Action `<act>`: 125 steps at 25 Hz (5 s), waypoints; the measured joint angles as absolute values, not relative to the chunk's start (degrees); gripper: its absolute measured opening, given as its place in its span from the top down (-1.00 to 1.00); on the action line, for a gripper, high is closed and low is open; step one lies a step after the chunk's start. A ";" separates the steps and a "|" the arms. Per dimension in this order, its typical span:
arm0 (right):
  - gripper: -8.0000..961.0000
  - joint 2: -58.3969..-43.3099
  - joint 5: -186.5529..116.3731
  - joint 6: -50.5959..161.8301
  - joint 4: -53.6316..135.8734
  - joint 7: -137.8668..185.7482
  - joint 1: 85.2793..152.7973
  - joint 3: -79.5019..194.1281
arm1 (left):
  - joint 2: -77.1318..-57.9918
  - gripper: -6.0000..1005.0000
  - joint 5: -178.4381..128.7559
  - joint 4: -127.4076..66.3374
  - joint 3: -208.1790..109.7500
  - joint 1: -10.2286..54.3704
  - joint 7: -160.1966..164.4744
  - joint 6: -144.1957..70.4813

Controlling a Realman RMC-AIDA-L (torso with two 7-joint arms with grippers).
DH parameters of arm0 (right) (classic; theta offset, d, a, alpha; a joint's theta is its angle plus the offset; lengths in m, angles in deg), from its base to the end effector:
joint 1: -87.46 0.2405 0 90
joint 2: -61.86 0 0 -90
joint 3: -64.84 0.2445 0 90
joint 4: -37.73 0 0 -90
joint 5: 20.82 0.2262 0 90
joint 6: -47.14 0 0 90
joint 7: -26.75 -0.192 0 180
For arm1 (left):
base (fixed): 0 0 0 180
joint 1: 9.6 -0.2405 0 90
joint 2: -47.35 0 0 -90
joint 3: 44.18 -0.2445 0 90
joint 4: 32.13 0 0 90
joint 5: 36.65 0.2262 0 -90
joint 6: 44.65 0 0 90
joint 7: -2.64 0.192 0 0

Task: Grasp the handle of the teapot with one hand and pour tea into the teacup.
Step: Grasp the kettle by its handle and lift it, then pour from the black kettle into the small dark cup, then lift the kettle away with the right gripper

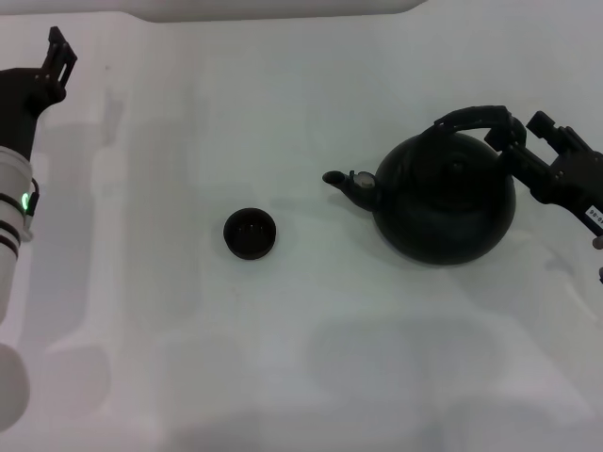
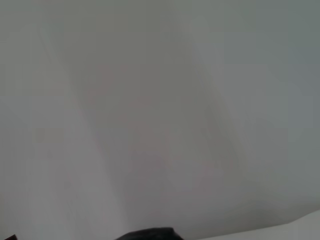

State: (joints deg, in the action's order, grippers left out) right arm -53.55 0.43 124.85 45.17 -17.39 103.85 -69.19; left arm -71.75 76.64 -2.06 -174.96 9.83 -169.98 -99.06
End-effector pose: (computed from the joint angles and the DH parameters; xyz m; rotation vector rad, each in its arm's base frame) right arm 0.3268 0.3012 -0.0547 -1.9314 0.9128 1.0289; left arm -0.3128 0.3885 -0.0378 -1.4145 -0.7667 -0.6746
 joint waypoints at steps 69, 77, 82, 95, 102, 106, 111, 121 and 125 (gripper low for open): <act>0.55 -53.45 -0.01 120.63 49.52 4.29 115.00 -69.68 | -72.11 -0.77 76.53 -2.45 -182.12 9.61 -169.98 -100.99; 0.60 -53.51 -0.09 119.55 51.24 6.40 115.28 -69.82 | -72.09 -0.77 76.16 -2.70 -183.66 9.15 -169.98 -101.20; 0.61 -53.54 -0.09 118.36 52.58 8.82 115.54 -69.54 | -72.09 -0.77 76.13 -2.79 -183.68 8.63 -169.98 -101.20; 0.63 -53.73 -1.04 114.72 55.04 14.60 115.52 -70.09 | -72.18 -0.77 76.16 -2.86 -183.66 8.30 -169.98 -101.08; 0.64 -53.89 -1.60 114.72 56.00 18.32 115.45 -71.02 | -72.18 -0.77 76.12 -2.86 -184.17 8.24 -169.98 -101.08; 0.65 -53.98 -1.67 114.72 56.75 21.45 115.36 -71.38 | -72.17 -0.77 76.12 -2.71 -184.23 8.24 -169.98 -101.13; 0.66 -53.98 -1.67 114.70 57.13 24.28 115.23 -71.39 | -72.17 -0.77 76.10 -2.65 -184.28 8.22 -169.98 -101.12; 0.67 -53.98 -1.66 114.62 57.64 29.65 115.50 -71.57 | -72.17 -0.77 76.11 -2.75 -184.28 8.06 -169.98 -100.95; 0.68 -54.01 -1.66 114.58 57.67 30.66 115.55 -71.57 | -72.17 -0.77 76.11 -2.72 -184.28 8.06 -169.98 -100.91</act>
State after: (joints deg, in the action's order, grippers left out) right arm -54.01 -1.66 114.58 57.67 30.66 115.55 -71.57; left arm -72.17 76.11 -2.72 -184.28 8.06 -169.98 -100.91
